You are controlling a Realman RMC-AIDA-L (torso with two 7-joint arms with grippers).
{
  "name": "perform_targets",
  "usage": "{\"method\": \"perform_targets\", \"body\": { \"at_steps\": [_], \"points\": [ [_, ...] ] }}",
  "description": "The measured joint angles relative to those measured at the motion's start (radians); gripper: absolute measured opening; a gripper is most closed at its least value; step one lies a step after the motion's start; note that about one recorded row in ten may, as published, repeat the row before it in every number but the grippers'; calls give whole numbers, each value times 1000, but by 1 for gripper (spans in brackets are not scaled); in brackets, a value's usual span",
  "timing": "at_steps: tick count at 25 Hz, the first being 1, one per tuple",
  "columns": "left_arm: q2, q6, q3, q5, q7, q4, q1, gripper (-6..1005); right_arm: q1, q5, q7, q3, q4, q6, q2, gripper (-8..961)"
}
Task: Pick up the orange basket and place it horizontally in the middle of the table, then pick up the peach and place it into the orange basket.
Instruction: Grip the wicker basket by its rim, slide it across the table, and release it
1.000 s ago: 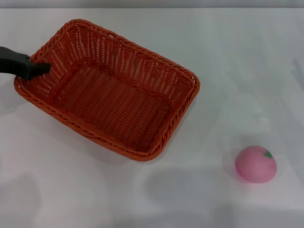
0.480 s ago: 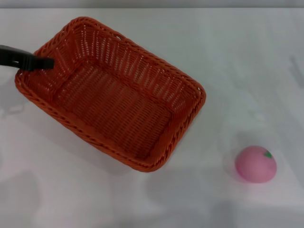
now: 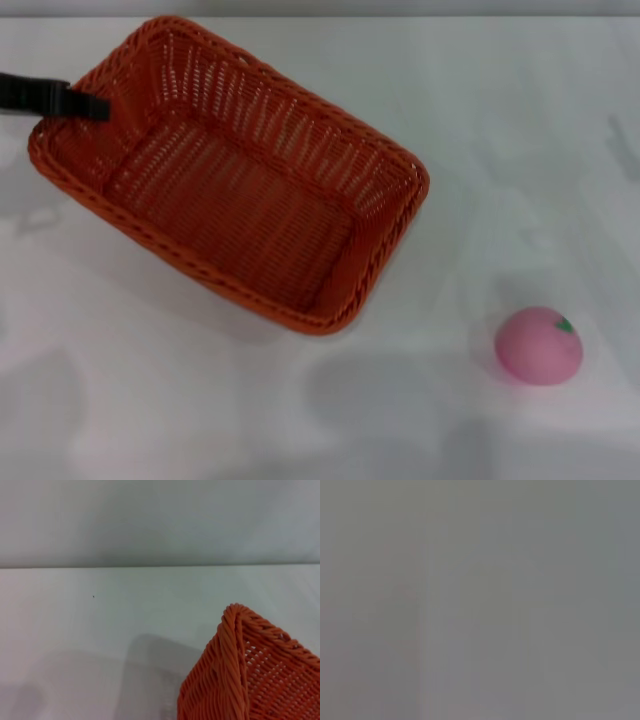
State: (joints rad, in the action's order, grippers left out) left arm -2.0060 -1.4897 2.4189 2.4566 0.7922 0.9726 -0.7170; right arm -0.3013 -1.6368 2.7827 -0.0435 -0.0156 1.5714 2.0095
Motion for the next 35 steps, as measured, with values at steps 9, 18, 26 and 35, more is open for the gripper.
{"method": "perform_targets", "body": {
  "at_steps": [9, 18, 26, 35],
  "points": [
    [16, -4, 5, -26, -148, -1, -30, 168, -13, -6, 7, -2, 5, -14, -1, 845],
    [-5, 25, 0, -72, -289, -20, -24, 167, -13, -8, 8, -4, 10, -20, -2, 844],
    [-17, 64, -3, -73, -384, -110, -40, 168, -13, -6, 8, 0, 19, -22, -2, 844],
    [-31, 137, -4, -67, -463, -155, -39, 167, -9, 0, 10, 4, 16, -36, -2, 843]
  ]
}}
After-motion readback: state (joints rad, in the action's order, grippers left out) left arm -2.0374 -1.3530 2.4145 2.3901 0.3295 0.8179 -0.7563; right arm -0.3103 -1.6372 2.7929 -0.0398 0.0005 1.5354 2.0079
